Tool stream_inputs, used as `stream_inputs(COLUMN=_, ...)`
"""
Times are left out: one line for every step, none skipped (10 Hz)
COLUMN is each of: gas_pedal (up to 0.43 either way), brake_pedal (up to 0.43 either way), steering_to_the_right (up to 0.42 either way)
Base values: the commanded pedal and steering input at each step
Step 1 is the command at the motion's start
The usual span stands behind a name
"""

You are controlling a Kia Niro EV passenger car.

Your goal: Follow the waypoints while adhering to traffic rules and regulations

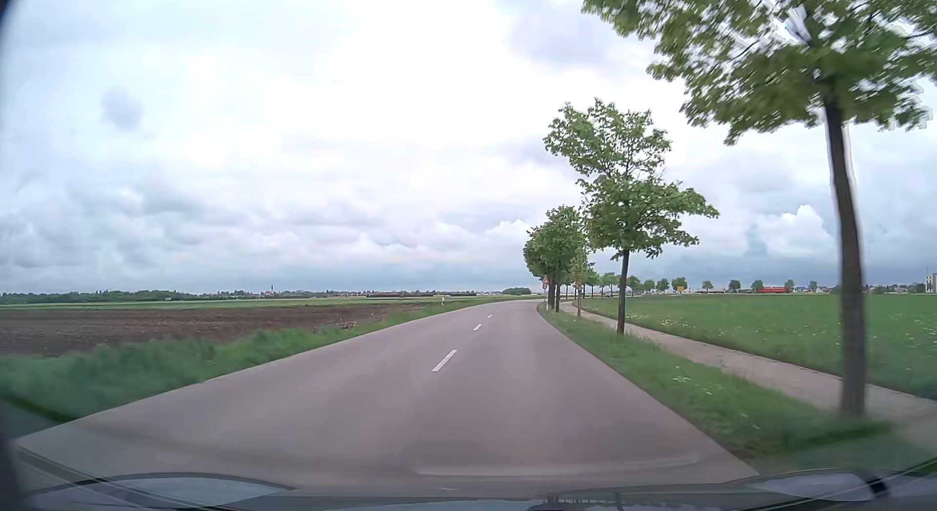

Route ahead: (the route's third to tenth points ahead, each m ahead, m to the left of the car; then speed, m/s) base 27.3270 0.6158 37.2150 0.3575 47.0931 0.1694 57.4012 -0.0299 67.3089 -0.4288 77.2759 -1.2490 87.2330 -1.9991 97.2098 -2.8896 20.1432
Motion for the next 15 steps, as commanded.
stream_inputs(gas_pedal=0.209, brake_pedal=0.012, steering_to_the_right=0.008)
stream_inputs(gas_pedal=0.209, brake_pedal=0.012, steering_to_the_right=0.008)
stream_inputs(gas_pedal=0.209, brake_pedal=0.012, steering_to_the_right=0.008)
stream_inputs(gas_pedal=0.209, brake_pedal=0.012, steering_to_the_right=0.008)
stream_inputs(gas_pedal=0.209, brake_pedal=0.012, steering_to_the_right=0.008)
stream_inputs(gas_pedal=0.209, brake_pedal=0.012, steering_to_the_right=0.008)
stream_inputs(gas_pedal=0.209, brake_pedal=0.012, steering_to_the_right=0.008)
stream_inputs(gas_pedal=0.209, brake_pedal=0.012, steering_to_the_right=0.008)
stream_inputs(gas_pedal=0.209, brake_pedal=0.012, steering_to_the_right=0.007)
stream_inputs(gas_pedal=0.209, brake_pedal=0.012, steering_to_the_right=0.006)
stream_inputs(gas_pedal=0.209, brake_pedal=0.012, steering_to_the_right=0.006)
stream_inputs(gas_pedal=0.209, brake_pedal=0.012, steering_to_the_right=0.005)
stream_inputs(gas_pedal=0.197, brake_pedal=0.012, steering_to_the_right=0.004)
stream_inputs(gas_pedal=0.189, brake_pedal=0.012, steering_to_the_right=0.003)
stream_inputs(gas_pedal=0.177, brake_pedal=0.012, steering_to_the_right=0.003)
